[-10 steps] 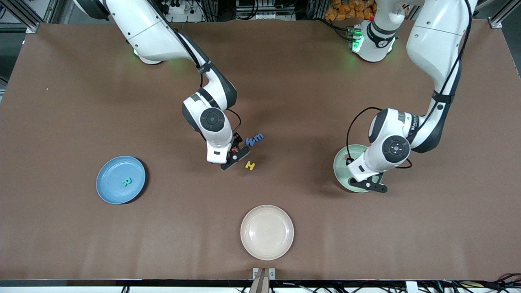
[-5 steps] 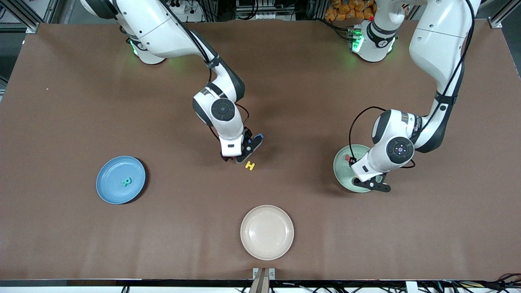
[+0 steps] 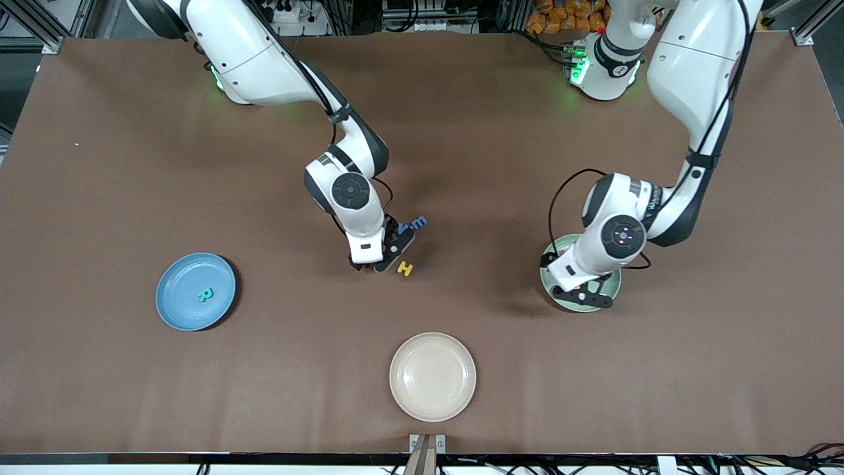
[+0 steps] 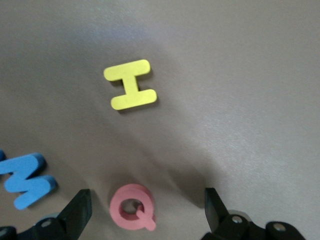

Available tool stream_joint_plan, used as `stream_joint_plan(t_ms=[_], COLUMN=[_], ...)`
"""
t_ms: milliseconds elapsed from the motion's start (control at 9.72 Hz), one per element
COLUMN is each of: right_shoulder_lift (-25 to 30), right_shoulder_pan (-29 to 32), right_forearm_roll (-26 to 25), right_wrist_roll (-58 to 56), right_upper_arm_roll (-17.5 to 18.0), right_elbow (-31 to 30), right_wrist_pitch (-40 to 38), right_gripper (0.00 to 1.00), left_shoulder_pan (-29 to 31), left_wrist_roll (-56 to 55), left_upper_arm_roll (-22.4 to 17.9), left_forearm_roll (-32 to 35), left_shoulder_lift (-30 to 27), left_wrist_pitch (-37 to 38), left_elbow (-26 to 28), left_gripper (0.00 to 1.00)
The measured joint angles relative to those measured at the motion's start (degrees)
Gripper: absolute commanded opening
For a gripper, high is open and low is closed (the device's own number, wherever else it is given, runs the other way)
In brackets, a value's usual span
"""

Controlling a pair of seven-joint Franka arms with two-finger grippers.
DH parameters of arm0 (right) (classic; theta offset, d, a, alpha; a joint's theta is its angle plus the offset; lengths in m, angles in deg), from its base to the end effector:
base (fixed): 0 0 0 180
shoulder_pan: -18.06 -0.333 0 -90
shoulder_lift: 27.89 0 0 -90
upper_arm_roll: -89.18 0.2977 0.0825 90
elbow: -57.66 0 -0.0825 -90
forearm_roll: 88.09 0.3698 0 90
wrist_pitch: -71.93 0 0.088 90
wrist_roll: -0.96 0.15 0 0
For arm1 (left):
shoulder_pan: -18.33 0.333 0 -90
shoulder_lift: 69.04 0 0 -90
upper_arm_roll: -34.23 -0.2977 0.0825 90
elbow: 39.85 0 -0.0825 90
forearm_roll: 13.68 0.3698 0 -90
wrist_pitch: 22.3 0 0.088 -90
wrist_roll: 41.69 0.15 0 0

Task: Sort uppercase to blue plate, lowercase to green plate
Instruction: 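Release the e on the green plate while the right gripper grasps Q, then place the pink Q on the blue plate while the left gripper reaches letters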

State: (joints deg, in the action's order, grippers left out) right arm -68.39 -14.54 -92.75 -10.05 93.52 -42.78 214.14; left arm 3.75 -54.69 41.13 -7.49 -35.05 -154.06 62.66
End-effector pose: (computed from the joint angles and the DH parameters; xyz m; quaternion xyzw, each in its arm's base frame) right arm 0.5173 0.3850 0.1237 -0.9043 -0.4267 -0.0124 0.0020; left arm 0.5846 -0.2221 0.1678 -0.9940 0.1024 0.0352 0.0160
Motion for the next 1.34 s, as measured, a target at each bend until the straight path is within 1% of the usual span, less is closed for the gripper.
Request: stream_joint_plan(t_ms=[309, 411, 617, 720, 926, 1337], right_shoulder_lift=[0.0, 0.0, 0.0, 0.1, 0.9, 1.2], right_shoulder_pan=[-0.1, -0.1, -0.1, -0.1, -0.1, 0.4], right_forearm_roll=[0.0, 0.0, 0.0, 0.0, 0.0, 0.0], right_wrist_roll=[-0.2, -0.3, -0.4, -0.4, -0.4, -0.4], right_upper_arm_roll=[0.1, 0.1, 0.1, 0.1, 0.2, -0.1], right_elbow=[-0.1, -0.2, -0.1, -0.1, 0.0, 0.3], right_wrist_pitch=[-0.2, -0.5, -1.0, -1.1, -2.2, -2.4], right_gripper=[1.0, 0.95, 0.13, 0.0, 0.0, 0.0], left_shoulder_pan=[-6.9, -8.3, -10.9, -12.6, -14.7, -15.1], left_wrist_roll=[-11.8, -13.8, -17.0, -18.4, -19.4, -20.0], left_upper_arm_roll=[0.1, 0.1, 0.1, 0.1, -0.1, -0.2], left_forearm_roll=[0.0, 0.0, 0.0, 0.0, 0.0, 0.0], left_shoulder_lift=[2.8, 3.3, 4.0, 4.3, 4.6, 4.7], left_wrist_pitch=[-0.3, -0.3, -1.9, -4.2, -6.2, -6.5], left_elbow=[-4.7, -5.6, -6.4, -6.5, -6.6, -7.4], left_gripper=[1.0, 1.0, 1.0, 1.0, 1.0, 1.0])
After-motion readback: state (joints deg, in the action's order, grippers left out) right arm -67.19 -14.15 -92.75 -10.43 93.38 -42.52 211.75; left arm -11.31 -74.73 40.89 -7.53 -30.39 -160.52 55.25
